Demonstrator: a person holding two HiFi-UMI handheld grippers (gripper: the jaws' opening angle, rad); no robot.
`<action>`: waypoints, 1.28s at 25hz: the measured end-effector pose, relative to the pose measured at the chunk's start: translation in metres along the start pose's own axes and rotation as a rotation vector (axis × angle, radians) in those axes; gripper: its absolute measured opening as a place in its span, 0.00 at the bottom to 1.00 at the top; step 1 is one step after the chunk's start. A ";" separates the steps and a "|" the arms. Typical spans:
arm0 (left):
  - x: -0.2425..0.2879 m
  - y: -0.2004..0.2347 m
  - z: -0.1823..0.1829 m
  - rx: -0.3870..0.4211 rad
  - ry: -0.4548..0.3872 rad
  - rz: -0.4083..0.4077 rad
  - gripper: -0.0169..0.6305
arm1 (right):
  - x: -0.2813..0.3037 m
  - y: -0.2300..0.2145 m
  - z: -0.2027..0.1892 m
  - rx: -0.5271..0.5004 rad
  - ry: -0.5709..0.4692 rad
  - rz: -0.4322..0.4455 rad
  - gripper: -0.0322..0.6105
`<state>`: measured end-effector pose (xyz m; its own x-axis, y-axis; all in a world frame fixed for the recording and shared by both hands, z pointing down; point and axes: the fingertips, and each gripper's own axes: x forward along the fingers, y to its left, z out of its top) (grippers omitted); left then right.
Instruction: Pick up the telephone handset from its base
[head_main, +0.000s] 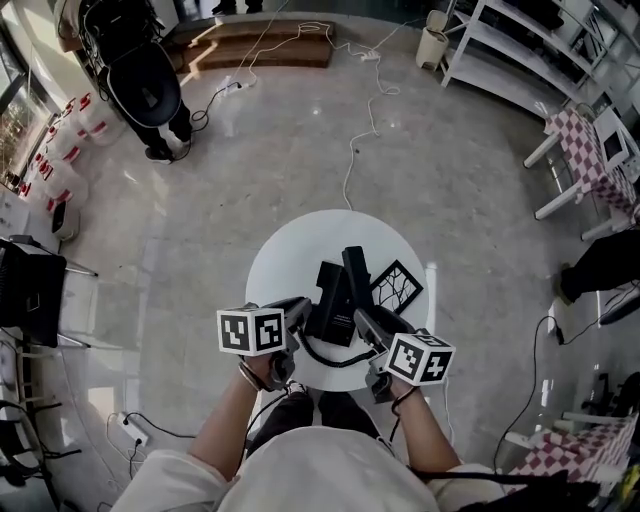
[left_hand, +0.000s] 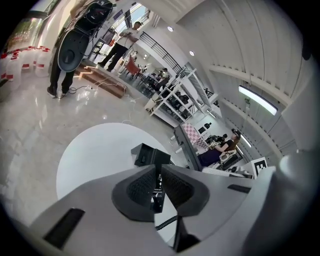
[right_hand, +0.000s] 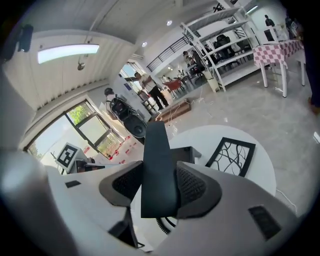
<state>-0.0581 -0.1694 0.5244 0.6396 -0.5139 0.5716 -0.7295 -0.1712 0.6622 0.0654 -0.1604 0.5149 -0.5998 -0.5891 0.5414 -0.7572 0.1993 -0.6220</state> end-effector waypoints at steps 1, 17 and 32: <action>0.002 -0.004 0.003 0.016 -0.001 -0.004 0.11 | -0.003 0.002 0.007 0.000 -0.030 0.018 0.41; -0.012 -0.084 0.099 0.335 -0.271 -0.010 0.10 | -0.056 0.050 0.119 -0.067 -0.408 0.200 0.41; -0.064 -0.172 0.199 0.631 -0.629 0.039 0.10 | -0.109 0.095 0.209 -0.176 -0.651 0.333 0.41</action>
<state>-0.0218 -0.2746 0.2770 0.4953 -0.8637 0.0936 -0.8644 -0.4793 0.1517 0.1123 -0.2410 0.2787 -0.5716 -0.8090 -0.1374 -0.6253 0.5379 -0.5654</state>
